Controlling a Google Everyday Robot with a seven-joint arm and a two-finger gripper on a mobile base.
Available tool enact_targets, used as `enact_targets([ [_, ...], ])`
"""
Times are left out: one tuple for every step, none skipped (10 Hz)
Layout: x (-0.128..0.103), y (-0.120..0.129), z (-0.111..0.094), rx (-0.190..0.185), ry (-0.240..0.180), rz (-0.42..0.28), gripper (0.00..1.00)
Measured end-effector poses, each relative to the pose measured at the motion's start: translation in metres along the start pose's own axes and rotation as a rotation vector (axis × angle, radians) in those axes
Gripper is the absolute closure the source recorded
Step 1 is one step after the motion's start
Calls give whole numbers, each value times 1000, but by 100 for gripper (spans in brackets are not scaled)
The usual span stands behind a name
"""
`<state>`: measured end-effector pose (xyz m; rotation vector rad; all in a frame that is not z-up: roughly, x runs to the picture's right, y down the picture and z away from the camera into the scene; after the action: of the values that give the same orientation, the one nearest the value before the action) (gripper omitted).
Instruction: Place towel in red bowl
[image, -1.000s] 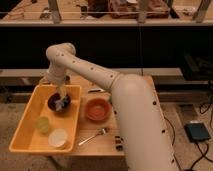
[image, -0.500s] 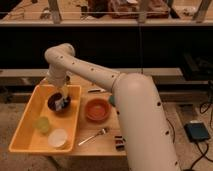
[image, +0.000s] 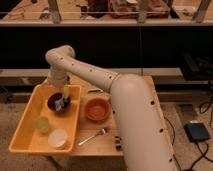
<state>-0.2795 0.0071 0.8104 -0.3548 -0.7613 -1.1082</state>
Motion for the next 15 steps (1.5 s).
enact_targets([
  [0, 6, 5, -17, -7, -5, 23],
  [-1, 11, 9, -29, -12, -7, 32],
  [-1, 14, 13, -37, -16, -9, 40],
  [-2, 17, 17, -43, -20, -10, 45],
  [-1, 18, 20, -48, -22, -10, 45],
  [0, 20, 21, -52, -25, -10, 45],
  [1, 22, 24, -63, -29, -11, 45],
  [2, 23, 28, -73, -33, -15, 45],
  [3, 24, 31, -81, -36, -18, 45],
  [6, 26, 36, -92, -43, -25, 45],
  [7, 27, 40, -98, -48, -28, 45],
  [9, 29, 43, -104, -51, -31, 45],
  [11, 33, 47, -115, -55, -33, 45],
  [11, 37, 51, -125, -60, -34, 45],
  [12, 39, 52, -129, -63, -34, 45],
])
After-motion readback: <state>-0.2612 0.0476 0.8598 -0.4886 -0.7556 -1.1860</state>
